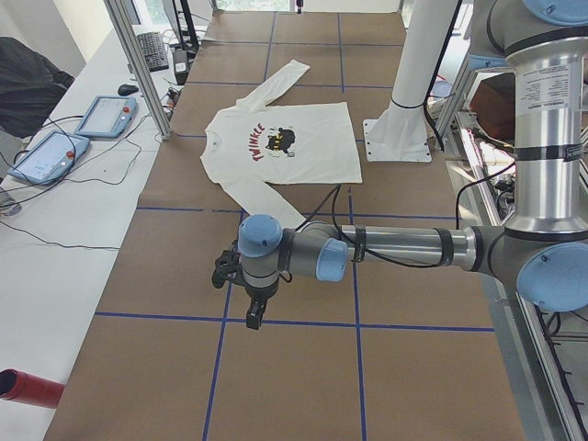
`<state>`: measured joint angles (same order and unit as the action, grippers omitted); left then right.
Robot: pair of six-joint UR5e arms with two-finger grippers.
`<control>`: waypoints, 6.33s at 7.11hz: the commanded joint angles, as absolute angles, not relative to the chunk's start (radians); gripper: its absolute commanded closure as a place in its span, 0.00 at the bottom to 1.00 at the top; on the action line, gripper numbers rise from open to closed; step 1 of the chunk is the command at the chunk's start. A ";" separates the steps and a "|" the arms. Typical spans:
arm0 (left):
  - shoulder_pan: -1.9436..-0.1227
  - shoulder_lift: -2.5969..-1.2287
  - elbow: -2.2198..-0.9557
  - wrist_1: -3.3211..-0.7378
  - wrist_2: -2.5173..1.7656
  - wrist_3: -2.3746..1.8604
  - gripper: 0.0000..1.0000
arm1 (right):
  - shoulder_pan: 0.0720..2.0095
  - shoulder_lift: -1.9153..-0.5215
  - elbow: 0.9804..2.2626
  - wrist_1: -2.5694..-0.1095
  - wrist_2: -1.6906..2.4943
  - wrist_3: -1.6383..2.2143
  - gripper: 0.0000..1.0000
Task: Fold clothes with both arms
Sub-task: 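Lower the right gripper to the sleeve cuff nearest it and grasp it, then carry the sleeve with the right gripper across the shirt toward the collar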
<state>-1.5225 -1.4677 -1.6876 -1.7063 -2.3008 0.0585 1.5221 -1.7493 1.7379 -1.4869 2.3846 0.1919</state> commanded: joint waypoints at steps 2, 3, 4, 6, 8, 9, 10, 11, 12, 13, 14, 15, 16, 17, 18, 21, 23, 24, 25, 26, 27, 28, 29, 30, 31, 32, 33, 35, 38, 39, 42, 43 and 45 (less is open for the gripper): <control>-1.522 -1.474 -1.695 -1.707 -2.298 0.060 0.00 | 1.523 -1.733 1.787 -1.483 2.387 0.206 0.00; -1.522 -1.489 -1.698 -1.707 -2.302 0.060 0.00 | 1.519 -1.682 1.805 -1.485 2.390 0.204 0.00; -1.522 -1.503 -1.697 -1.716 -2.304 0.063 0.00 | 1.514 -1.677 1.804 -1.486 2.404 0.206 0.00; -1.506 -1.528 -1.683 -1.842 -2.302 0.060 0.00 | 1.401 -1.715 1.810 -1.357 2.405 0.288 0.00; -1.506 -1.540 -1.701 -1.862 -2.303 0.052 0.00 | 1.167 -1.778 1.798 -0.988 2.248 0.720 0.00; -1.506 -1.554 -1.700 -1.861 -2.304 0.052 0.00 | 1.028 -1.785 1.795 -0.901 2.205 0.842 0.00; -1.506 -1.554 -1.700 -1.862 -2.303 0.055 0.00 | 0.950 -1.784 1.784 -0.869 2.147 0.874 0.00; -1.506 -1.552 -1.691 -1.882 -2.303 0.051 0.00 | 0.922 -1.775 1.735 -0.848 2.134 0.903 0.00; -1.506 -1.552 -1.690 -1.887 -2.301 0.048 0.00 | 0.908 -1.754 1.703 -0.836 2.131 0.908 0.00; -1.506 -1.551 -1.690 -1.888 -2.302 0.049 0.00 | 0.905 -1.746 1.681 -0.836 2.131 0.908 0.00; -1.506 -1.552 -1.689 -1.888 -2.303 0.051 0.00 | 0.902 -1.703 1.646 -0.839 2.129 0.908 0.00; -1.506 -1.551 -1.690 -1.888 -2.303 0.051 0.00 | 0.900 -1.681 1.606 -0.838 2.129 0.908 0.00; -1.506 -1.551 -1.690 -1.888 -2.303 0.051 0.00 | 0.899 -1.677 1.591 -0.839 2.129 0.908 0.00; -1.506 -1.552 -1.690 -1.888 -2.303 0.051 0.00 | 0.899 -1.678 1.585 -0.839 2.129 0.908 0.04; -1.506 -1.552 -1.687 -1.888 -2.303 0.052 0.00 | 0.899 -1.683 1.586 -0.839 2.134 0.908 0.15; -1.506 -1.554 -1.686 -1.888 -2.301 0.052 0.00 | 0.902 -1.690 1.603 -0.842 2.141 0.908 0.48; -1.506 -1.554 -1.686 -1.890 -2.301 0.051 0.00 | 0.902 -1.690 1.609 -0.844 2.143 0.908 0.69; -1.506 -1.554 -1.686 -1.888 -2.301 0.051 0.00 | 0.902 -1.690 1.621 -0.851 2.144 0.908 0.80; -1.506 -1.554 -1.686 -1.888 -2.302 0.049 0.00 | 0.902 -1.690 1.626 -0.853 2.145 0.908 0.87; -1.506 -1.554 -1.686 -1.890 -2.301 0.049 0.00 | 0.902 -1.689 1.629 -0.854 2.146 0.908 0.95; -1.506 -1.554 -1.686 -1.890 -2.301 0.049 0.00 | 0.902 -1.686 1.631 -0.854 2.148 0.908 1.00; -1.505 -1.554 -1.686 -1.890 -2.302 0.049 0.00 | 0.903 -1.683 1.643 -0.856 2.157 0.908 1.00; -1.505 -1.554 -1.687 -1.890 -2.303 0.048 0.00 | 0.904 -1.677 1.673 -0.854 2.172 0.908 1.00; -1.505 -1.554 -1.687 -1.888 -2.303 0.048 0.00 | 0.902 -1.657 1.698 -0.856 2.169 0.908 1.00; -1.506 -1.554 -1.687 -1.888 -2.303 0.048 0.00 | 0.903 -1.590 1.697 -0.880 2.171 0.908 1.00; -1.505 -1.554 -1.687 -1.888 -2.303 0.038 0.00 | 0.908 -1.466 1.694 -0.970 2.174 0.951 1.00; -1.505 -1.555 -1.687 -1.888 -2.303 0.034 0.00 | 0.907 -1.324 1.683 -1.042 2.174 1.048 1.00; -1.505 -1.559 -1.687 -1.888 -2.303 0.025 0.00 | 0.901 -1.072 1.579 -1.092 2.181 1.165 1.00; -1.506 -1.563 -1.690 -1.888 -2.303 0.011 0.00 | 0.861 -0.710 1.348 -1.063 2.168 1.258 1.00; -1.505 -1.563 -1.683 -1.888 -2.303 0.012 0.00 | 0.795 -0.572 1.196 -1.004 2.089 1.261 1.00; -1.506 -1.563 -1.678 -1.888 -2.303 0.011 0.01 | 0.589 -0.364 0.916 -0.942 1.794 1.259 1.00; -1.506 -1.563 -1.672 -1.888 -2.303 0.011 0.00 | 0.583 -0.339 0.869 -0.861 1.758 1.261 1.00; -1.505 -1.563 -1.667 -1.890 -2.303 0.012 0.00 | 0.571 -0.336 0.812 -0.709 1.706 1.262 1.00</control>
<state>-1.5061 -1.5631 -1.6695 -1.8893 -2.3025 0.0111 0.5797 -0.3411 0.8441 -0.8021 1.7398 1.2611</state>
